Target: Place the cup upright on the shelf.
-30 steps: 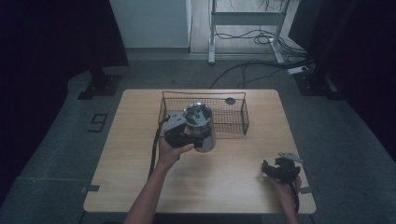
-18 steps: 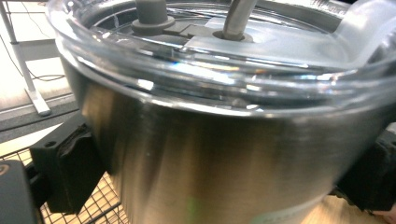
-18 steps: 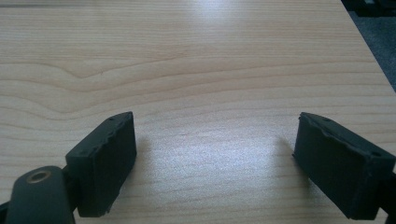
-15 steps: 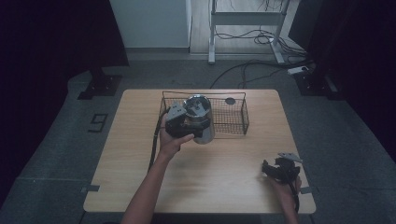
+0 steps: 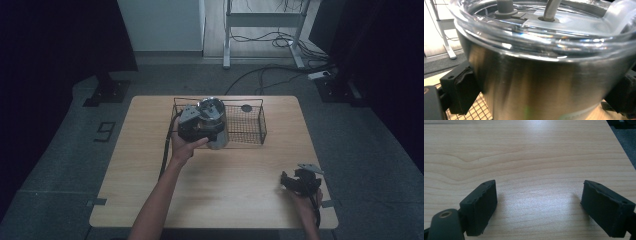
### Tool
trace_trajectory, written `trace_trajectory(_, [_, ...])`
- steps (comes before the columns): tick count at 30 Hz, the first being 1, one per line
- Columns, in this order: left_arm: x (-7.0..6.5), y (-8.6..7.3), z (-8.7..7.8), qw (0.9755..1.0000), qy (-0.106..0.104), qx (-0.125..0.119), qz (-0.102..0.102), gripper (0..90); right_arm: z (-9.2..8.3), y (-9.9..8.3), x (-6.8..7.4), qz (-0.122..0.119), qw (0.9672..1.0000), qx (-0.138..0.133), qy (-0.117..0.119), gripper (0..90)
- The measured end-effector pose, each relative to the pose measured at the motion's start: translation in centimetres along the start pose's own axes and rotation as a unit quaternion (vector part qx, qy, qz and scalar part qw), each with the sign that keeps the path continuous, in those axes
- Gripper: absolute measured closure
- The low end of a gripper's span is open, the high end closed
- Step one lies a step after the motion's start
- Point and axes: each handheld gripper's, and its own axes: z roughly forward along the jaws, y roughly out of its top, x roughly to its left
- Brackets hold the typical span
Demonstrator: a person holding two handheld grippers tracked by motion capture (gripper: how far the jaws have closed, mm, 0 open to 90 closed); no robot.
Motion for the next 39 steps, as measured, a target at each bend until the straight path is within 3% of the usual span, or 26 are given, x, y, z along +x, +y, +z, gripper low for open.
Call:
trace_trajectory(11, [1.3, 0.5, 0.5, 0.9999, 0.01, 0.0, -0.01, 4.2, 0.0, 0.0, 0.0, -0.001, 1.0, -0.001, -0.001, 13.3])
trace_trajectory(39, [3.9, 2.2, 1.8, 0.9991, 0.04, 0.008, -0.005, 4.1, 0.0, 0.0, 0.0, 0.002, 1.0, 0.0, -0.002, 13.4])
